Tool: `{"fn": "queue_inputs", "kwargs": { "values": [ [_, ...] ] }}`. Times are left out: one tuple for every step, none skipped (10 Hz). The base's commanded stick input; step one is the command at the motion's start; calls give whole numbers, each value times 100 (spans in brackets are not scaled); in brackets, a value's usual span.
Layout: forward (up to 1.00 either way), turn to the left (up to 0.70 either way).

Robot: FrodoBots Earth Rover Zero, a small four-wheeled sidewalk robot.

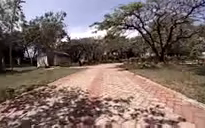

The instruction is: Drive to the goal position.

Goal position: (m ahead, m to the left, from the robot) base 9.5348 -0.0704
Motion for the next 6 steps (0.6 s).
{"fn": "queue_inputs", "kwargs": {
  "values": [
    [70, 0],
    [70, 0],
    [70, 0],
    [70, 0],
    [70, 0],
    [70, 0]
  ]
}}
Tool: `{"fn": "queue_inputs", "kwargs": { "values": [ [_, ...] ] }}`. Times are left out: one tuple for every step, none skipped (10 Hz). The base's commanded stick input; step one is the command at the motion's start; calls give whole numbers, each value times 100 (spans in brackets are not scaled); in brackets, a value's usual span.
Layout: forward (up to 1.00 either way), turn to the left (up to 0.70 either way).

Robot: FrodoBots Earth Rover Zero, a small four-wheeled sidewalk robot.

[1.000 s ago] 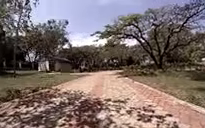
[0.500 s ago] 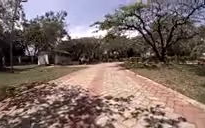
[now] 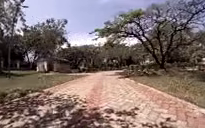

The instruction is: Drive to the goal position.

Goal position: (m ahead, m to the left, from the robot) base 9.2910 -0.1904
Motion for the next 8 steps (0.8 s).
{"fn": "queue_inputs", "kwargs": {
  "values": [
    [70, 0],
    [70, 0],
    [70, 0],
    [70, 0],
    [70, 0],
    [70, 0],
    [70, 0],
    [70, 0]
  ]
}}
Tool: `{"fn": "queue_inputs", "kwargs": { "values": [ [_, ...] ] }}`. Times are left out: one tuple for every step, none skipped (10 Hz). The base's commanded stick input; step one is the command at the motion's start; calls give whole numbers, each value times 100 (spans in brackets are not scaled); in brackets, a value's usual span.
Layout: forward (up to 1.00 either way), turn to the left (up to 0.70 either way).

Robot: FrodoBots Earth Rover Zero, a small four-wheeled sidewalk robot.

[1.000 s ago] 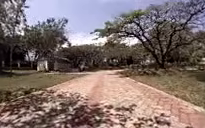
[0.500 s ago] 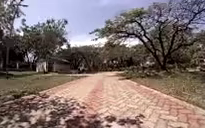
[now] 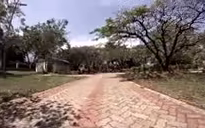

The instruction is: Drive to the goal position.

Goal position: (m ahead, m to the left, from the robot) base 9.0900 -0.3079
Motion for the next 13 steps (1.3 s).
{"fn": "queue_inputs", "kwargs": {
  "values": [
    [70, 0],
    [70, 0],
    [70, 0],
    [70, 0],
    [70, 0],
    [70, 0],
    [70, 0],
    [70, 0],
    [70, 0],
    [70, 0],
    [70, 0],
    [70, 0],
    [70, 0]
  ]
}}
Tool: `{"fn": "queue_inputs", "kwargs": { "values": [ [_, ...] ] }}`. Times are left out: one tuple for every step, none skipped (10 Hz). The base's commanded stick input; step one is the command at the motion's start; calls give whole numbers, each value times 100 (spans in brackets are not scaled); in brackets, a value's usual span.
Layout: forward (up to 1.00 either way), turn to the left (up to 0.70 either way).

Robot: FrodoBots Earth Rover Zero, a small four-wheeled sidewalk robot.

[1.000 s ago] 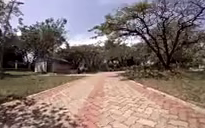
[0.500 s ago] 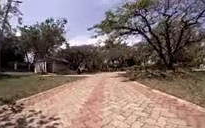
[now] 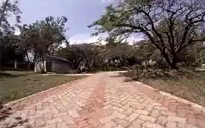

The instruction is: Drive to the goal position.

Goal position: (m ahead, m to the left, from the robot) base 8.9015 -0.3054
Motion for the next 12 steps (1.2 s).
{"fn": "queue_inputs", "kwargs": {
  "values": [
    [70, 0],
    [70, 0],
    [70, 0],
    [70, 0],
    [70, 0],
    [70, 0],
    [70, 0],
    [70, 0],
    [70, 0],
    [70, 0],
    [70, 0],
    [70, 0]
  ]
}}
